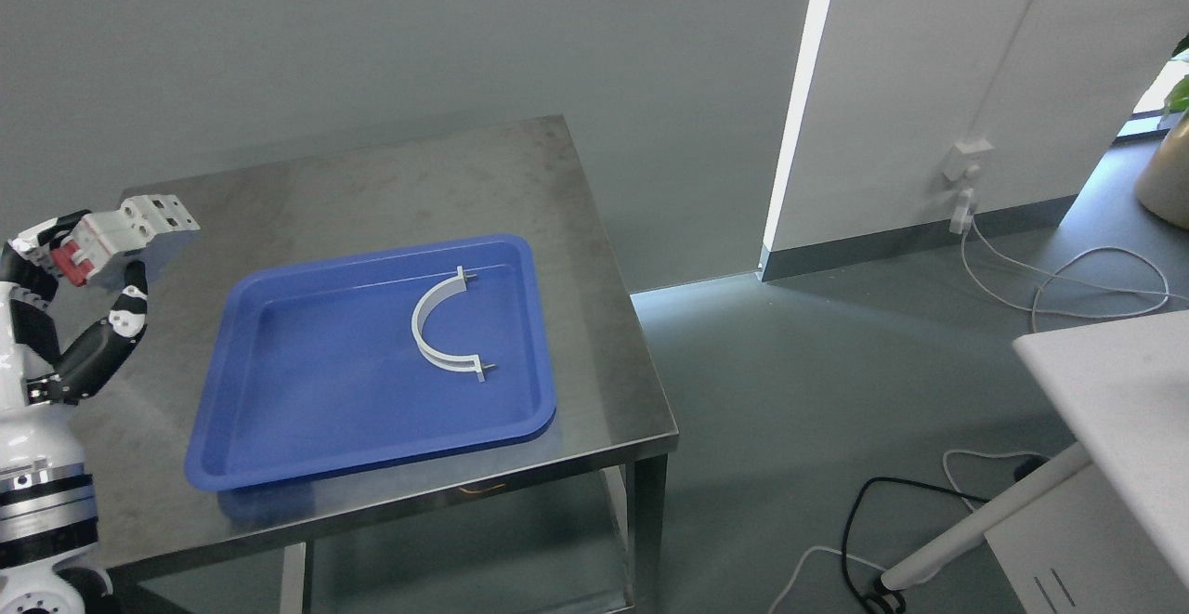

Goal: Place circuit breaker on shelf
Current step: 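Turn the robot toward the blue bin shelf holding the breaker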

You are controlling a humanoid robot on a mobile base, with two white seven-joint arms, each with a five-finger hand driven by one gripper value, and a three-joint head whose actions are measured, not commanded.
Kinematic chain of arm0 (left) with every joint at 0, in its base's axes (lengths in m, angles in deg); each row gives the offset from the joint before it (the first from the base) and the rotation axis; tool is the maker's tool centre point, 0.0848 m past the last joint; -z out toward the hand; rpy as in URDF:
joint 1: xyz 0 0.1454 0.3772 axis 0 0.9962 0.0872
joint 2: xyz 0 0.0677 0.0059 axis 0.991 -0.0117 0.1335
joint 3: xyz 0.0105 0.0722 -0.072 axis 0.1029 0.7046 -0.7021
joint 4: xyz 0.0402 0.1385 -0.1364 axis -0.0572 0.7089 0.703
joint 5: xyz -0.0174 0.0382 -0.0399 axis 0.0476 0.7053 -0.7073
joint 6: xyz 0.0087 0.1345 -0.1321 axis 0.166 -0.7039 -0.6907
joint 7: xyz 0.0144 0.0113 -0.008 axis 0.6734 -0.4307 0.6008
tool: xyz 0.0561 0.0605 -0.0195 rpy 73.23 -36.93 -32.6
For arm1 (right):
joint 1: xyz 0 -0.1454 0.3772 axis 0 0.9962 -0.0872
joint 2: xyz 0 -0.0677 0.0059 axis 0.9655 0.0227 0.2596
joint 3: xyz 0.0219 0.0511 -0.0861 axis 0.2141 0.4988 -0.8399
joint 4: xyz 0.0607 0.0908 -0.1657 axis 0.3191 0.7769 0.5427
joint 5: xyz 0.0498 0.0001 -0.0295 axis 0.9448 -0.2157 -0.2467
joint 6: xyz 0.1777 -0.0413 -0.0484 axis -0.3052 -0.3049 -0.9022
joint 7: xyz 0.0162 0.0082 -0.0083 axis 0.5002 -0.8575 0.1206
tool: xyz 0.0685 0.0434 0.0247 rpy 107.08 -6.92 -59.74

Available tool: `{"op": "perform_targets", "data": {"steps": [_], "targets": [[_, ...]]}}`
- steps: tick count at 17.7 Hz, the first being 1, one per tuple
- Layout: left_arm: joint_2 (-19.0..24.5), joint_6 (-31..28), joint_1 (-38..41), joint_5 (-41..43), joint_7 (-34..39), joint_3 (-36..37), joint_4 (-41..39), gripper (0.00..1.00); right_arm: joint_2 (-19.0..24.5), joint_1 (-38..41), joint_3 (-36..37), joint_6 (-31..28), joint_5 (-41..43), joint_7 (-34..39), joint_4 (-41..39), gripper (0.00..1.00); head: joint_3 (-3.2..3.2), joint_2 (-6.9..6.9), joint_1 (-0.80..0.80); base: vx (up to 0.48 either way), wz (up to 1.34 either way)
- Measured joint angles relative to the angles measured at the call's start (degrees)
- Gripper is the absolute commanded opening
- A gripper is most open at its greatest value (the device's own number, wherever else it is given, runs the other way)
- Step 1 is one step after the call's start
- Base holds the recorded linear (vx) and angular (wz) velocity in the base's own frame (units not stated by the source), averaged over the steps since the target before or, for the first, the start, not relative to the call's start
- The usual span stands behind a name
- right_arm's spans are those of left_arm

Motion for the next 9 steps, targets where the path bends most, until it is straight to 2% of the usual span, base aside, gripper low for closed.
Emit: {"op": "perform_targets", "data": {"steps": [4, 9], "targets": [[-0.64, -0.09, 0.59, -0.33, -0.17, -0.48, -0.93, 0.17, 0.00, 0.02, 0.00, 0.00, 0.00, 0.00, 0.00, 1.00, 0.00, 0.00, 0.00, -0.193, -0.05], [-1.07, -0.11, 0.87, -0.50, -0.18, -0.98, -1.64, 0.18, 0.00, 0.02, 0.00, 0.00, 0.00, 0.00, 0.00, 1.00, 0.00, 0.00, 0.00, -0.274, -0.01]]}}
